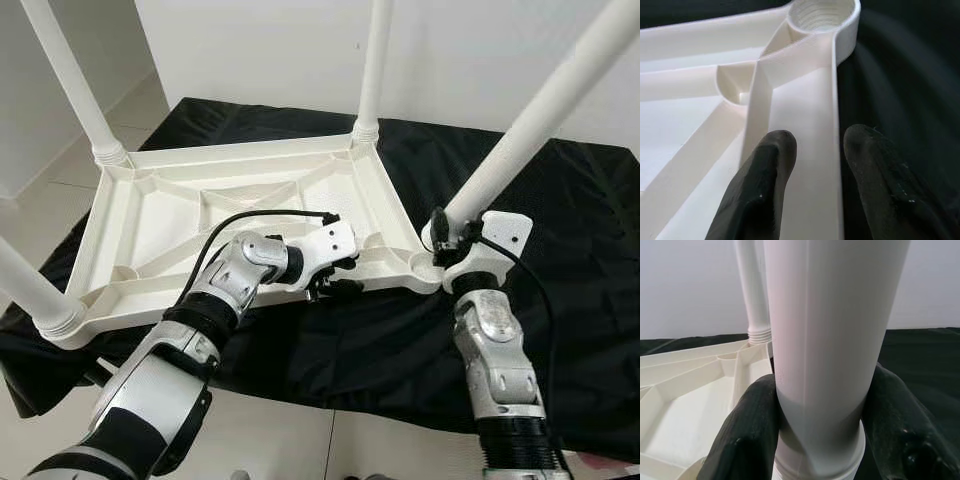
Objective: Building children table
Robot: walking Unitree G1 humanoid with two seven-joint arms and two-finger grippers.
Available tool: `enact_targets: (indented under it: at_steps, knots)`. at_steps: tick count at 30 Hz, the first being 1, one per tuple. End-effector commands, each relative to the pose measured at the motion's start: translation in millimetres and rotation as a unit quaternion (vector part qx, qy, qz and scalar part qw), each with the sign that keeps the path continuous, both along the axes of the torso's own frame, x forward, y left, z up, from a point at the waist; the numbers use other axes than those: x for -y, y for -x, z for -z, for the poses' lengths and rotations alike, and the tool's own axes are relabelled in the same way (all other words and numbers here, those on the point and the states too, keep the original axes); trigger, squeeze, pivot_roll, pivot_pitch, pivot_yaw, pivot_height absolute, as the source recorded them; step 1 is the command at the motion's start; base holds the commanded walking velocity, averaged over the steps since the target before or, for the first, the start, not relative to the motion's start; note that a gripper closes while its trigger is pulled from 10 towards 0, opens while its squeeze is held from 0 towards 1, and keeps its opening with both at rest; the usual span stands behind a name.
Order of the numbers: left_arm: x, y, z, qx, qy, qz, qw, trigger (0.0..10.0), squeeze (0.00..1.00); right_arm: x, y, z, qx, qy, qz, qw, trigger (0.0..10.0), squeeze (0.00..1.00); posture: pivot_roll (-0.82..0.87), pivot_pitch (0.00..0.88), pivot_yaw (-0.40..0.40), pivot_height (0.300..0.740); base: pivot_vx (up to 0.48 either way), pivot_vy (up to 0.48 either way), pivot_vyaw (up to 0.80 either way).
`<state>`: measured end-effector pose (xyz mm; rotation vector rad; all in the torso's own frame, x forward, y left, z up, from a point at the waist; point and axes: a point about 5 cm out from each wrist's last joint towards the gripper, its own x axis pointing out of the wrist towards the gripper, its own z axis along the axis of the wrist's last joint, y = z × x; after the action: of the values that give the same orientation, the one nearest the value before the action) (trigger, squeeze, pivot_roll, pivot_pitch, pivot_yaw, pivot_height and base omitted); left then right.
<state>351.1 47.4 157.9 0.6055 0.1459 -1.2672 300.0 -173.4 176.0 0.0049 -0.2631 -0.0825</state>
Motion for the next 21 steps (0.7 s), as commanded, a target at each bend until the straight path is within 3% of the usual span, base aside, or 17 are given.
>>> enact_targets:
  at_steps: [1,2,6,13,21]
  knots:
    - [-0.8,-4.4,-12.2,0.006,0.020,-0.008,1.000,10.0,0.00,1.3,-4.6,-3.3,0.004,-0.005,-0.021,1.000,10.0,0.00,-0.06,0.019,-0.021,0.740,0.000,0.000,0.00]
    - [-0.8,-4.4,-12.2,0.006,0.020,-0.008,1.000,10.0,0.00,1.3,-4.6,-3.3,0.004,-0.005,-0.021,1.000,10.0,0.00,-0.06,0.019,-0.021,0.740,0.000,0.000,0.00]
    - [-1.5,-6.3,-50.8,0.011,0.097,0.005,0.995,10.0,0.00,8.2,-18.7,-7.0,-0.014,0.020,-0.077,0.997,10.0,0.00,-0.05,0.009,-0.028,0.740,0.000,0.000,0.00]
    - [-0.9,-8.4,-80.4,0.036,0.142,0.007,0.989,10.0,0.00,4.7,-32.4,-16.7,-0.014,0.067,-0.147,0.987,10.0,0.00,-0.04,0.000,-0.033,0.740,0.000,0.000,0.00]
    - [6.3,-8.3,-93.1,0.053,0.169,-0.003,0.984,10.0,0.00,-4.0,-38.5,-17.8,-0.027,0.078,-0.244,0.966,10.0,0.00,-0.03,0.000,-0.040,0.740,0.000,0.000,0.00]
